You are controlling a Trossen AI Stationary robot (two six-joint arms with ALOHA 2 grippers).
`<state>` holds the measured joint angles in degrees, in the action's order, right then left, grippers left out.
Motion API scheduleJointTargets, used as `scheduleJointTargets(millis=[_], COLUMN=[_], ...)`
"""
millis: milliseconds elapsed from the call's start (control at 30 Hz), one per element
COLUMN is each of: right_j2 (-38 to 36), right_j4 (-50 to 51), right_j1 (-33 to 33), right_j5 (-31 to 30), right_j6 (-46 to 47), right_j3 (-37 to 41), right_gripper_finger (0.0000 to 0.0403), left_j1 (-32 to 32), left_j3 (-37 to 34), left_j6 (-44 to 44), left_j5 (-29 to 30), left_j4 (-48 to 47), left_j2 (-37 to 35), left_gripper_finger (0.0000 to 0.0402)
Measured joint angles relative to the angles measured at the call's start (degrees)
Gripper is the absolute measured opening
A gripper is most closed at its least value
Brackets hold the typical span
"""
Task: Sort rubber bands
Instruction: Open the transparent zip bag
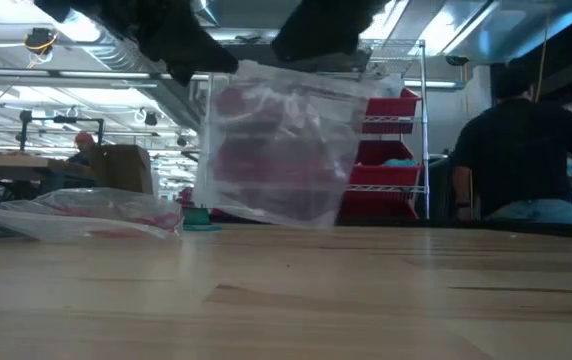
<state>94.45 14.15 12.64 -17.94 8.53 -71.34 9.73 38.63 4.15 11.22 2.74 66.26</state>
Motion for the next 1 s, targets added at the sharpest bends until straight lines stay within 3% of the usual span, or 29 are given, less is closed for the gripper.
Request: scheduleJointTargets(millis=[267,1000], right_j2=[6.2,9.0], right_j4=[4.4,5.5], right_j1=[-1.7,-2.7], right_j5=[3.2,5.9], right_j6=[-5.5,-5.9], right_j3=[-8.6,-8.5], right_gripper_finger=[0.0151,0.0078], left_j1=[0.0,0.1], left_j3=[0.0,0.0], left_j6=[-1.4,-1.8], left_j5=[-0.1,-0.1], left_j4=[5.5,5.8], left_j2=[4.4,4.5], left_gripper_finger=[0.0001,0.0001])
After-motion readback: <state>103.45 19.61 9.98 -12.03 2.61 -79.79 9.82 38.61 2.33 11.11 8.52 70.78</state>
